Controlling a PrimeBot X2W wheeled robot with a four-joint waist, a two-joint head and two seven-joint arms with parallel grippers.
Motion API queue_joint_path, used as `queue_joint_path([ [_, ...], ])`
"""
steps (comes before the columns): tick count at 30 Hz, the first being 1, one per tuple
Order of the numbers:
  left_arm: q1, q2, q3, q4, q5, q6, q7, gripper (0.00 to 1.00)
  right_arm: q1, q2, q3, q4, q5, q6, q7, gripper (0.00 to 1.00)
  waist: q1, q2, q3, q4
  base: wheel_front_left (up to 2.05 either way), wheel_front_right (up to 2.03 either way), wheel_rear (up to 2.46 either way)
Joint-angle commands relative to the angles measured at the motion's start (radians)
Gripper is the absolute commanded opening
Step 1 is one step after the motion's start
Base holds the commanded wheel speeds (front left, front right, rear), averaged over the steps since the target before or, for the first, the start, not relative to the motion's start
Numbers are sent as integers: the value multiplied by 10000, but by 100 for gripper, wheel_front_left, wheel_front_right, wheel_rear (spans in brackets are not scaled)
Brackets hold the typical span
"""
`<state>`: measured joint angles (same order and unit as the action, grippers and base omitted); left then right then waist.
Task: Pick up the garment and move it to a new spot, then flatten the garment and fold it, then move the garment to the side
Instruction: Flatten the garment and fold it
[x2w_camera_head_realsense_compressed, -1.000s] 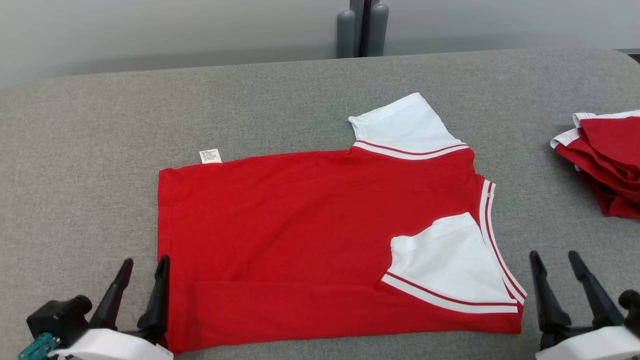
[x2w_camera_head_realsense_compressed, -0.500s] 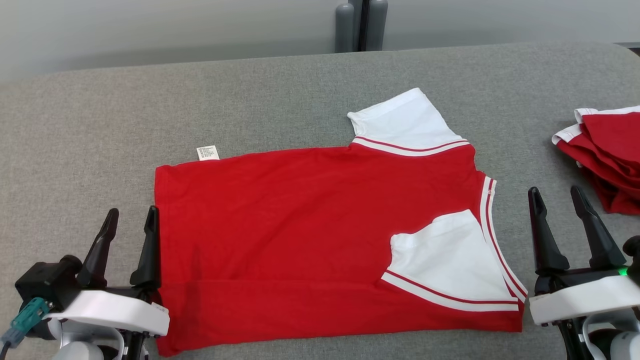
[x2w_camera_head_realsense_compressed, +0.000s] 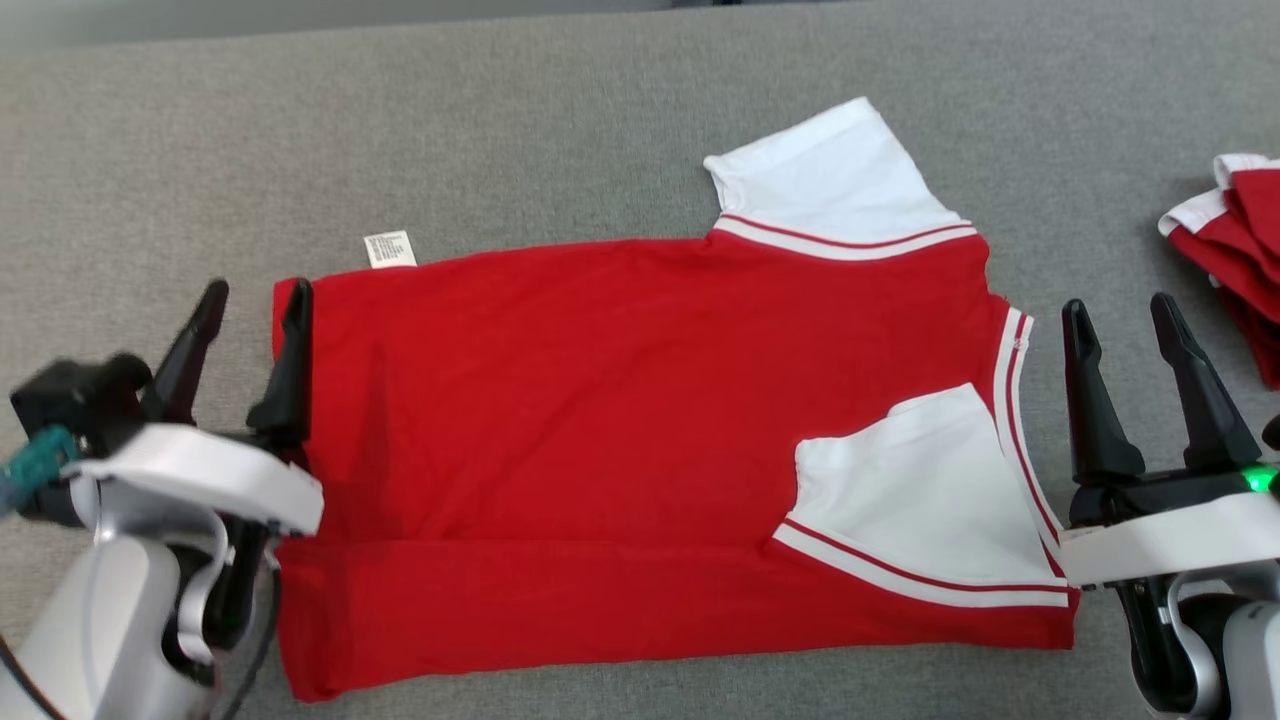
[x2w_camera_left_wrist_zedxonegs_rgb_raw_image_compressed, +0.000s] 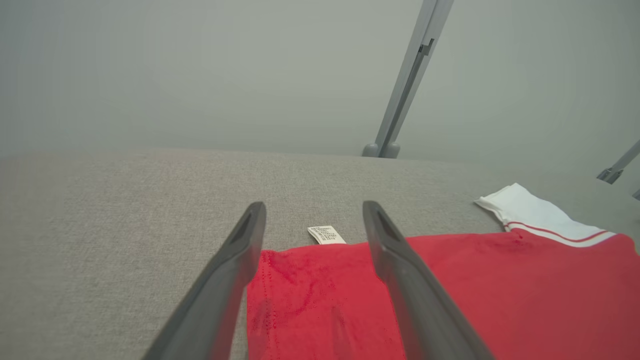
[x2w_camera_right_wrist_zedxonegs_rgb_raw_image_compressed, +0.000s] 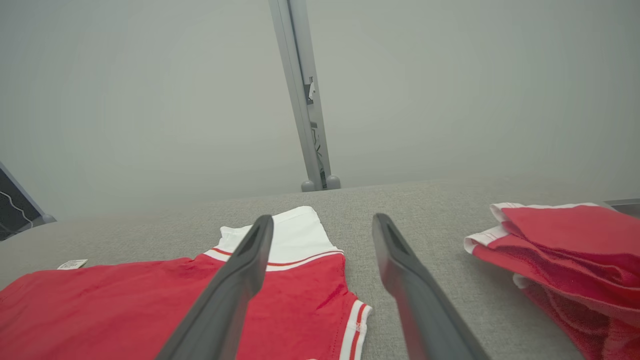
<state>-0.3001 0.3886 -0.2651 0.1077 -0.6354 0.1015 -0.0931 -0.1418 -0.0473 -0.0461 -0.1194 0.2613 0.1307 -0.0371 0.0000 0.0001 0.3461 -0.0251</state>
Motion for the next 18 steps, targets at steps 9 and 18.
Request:
queue_joint_path([
  [9, -1970, 292, 103, 2278, -936, -739, 1604, 100, -772, -58, 344, 348, 119, 3, -362, 100, 0, -1, 1010, -367, 0, 0, 0],
  [18, -2611, 301, -60, 3937, -1280, -1204, 2290, 100, -1149, -61, 369, 817, 88, 3, -592, 100, 0, -1, 1151, -542, 0, 0, 0],
])
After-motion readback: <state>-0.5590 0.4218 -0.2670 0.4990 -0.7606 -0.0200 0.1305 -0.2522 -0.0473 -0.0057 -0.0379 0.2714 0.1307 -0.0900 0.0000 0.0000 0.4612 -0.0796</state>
